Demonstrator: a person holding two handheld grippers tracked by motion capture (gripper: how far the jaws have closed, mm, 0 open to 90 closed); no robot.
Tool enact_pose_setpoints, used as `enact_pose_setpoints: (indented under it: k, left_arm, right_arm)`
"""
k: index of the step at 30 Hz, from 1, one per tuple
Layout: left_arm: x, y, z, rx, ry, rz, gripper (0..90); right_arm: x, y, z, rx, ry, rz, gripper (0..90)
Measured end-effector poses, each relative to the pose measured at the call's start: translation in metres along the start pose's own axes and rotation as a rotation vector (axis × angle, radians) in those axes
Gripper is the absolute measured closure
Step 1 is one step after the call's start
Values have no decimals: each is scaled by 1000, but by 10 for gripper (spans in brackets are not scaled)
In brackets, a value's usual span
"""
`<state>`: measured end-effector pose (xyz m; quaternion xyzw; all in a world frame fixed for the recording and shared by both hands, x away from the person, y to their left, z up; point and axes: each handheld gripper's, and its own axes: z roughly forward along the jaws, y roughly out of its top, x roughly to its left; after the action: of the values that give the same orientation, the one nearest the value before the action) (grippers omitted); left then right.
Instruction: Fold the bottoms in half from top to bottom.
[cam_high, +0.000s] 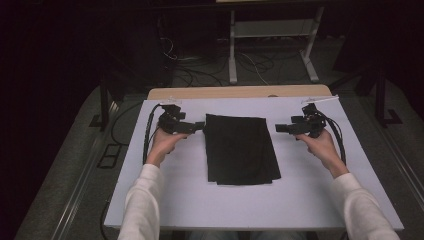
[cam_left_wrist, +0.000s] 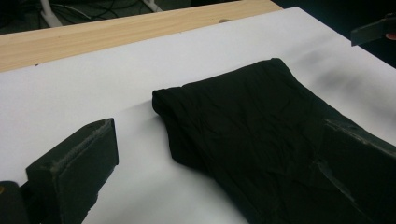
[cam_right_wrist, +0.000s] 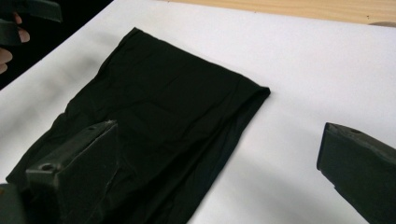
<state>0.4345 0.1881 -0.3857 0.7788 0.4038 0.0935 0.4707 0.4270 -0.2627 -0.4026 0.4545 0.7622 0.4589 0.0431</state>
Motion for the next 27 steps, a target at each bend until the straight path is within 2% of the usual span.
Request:
enact_pose_setpoints:
  k: [9, 22, 27]
  left_arm:
    - [-8, -9, -12, -21, -9, 24, 0]
    - [-13, -32, -32, -69, 2, 12, 0]
    - [-20, -38, -43, -80, -1, 31, 0]
  right_arm:
    - [5, -13, -12, -15, 4, -12, 0]
    - [18, -33, -29, -23, -14, -35, 0]
    - [26, -42, -33, -19, -18, -48, 0]
